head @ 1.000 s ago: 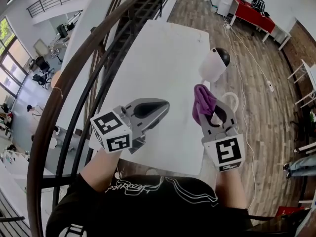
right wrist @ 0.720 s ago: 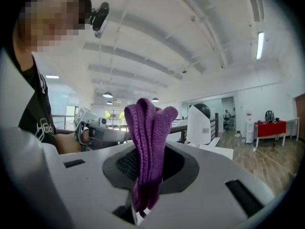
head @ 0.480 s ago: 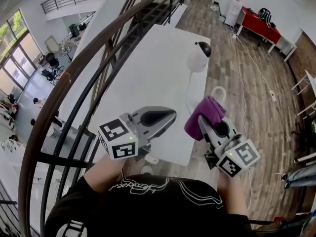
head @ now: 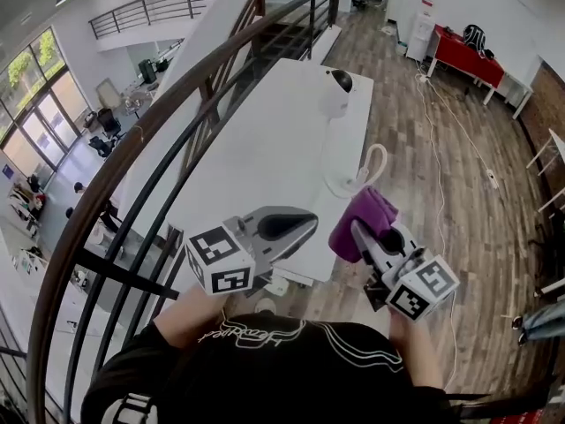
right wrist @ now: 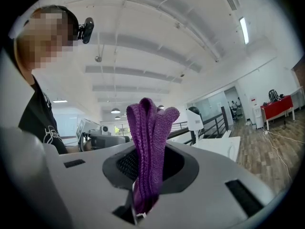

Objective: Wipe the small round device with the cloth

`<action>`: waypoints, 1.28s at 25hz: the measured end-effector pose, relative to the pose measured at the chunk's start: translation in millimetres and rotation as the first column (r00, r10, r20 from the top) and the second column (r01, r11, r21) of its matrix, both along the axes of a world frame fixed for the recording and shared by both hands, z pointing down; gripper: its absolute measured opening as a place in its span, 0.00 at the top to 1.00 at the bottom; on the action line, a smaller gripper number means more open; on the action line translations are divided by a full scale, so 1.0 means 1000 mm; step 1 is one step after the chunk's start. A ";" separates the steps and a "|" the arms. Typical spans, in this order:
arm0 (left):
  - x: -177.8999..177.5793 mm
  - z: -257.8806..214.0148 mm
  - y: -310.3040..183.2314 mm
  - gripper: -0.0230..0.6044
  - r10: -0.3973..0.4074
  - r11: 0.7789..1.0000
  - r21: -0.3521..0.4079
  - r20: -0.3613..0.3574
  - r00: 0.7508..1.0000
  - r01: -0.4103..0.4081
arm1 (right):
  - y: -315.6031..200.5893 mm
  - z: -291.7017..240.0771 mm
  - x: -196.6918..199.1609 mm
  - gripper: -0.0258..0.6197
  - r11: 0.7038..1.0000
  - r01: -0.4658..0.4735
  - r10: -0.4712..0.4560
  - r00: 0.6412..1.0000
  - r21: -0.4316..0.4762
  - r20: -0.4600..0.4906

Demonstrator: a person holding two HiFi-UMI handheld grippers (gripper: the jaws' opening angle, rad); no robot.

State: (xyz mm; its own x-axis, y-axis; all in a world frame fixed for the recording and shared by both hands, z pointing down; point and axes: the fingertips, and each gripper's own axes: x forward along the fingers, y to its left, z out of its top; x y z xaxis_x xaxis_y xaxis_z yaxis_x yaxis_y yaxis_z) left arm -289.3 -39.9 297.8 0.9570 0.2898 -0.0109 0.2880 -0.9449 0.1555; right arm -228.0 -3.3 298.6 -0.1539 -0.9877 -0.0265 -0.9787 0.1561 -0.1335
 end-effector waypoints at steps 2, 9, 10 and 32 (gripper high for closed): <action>-0.005 0.000 0.011 0.95 -0.003 1.000 0.011 0.002 1.000 0.003 | 0.010 0.003 -0.005 0.87 1.000 0.014 -0.014 1.000 -0.004 0.010; 0.001 -0.007 0.030 0.95 -0.032 0.999 0.033 0.003 1.000 0.031 | 0.029 0.006 -0.007 0.87 0.999 0.047 -0.047 0.999 -0.025 0.019; -0.002 -0.006 0.034 0.95 -0.033 0.998 0.048 0.003 0.999 0.033 | 0.032 0.007 -0.011 0.87 0.999 0.049 -0.049 0.999 -0.024 0.021; -0.020 -0.005 0.064 0.95 -0.037 0.997 0.066 0.004 0.999 0.037 | 0.062 0.010 -0.032 0.87 0.999 0.043 -0.042 0.999 -0.016 0.022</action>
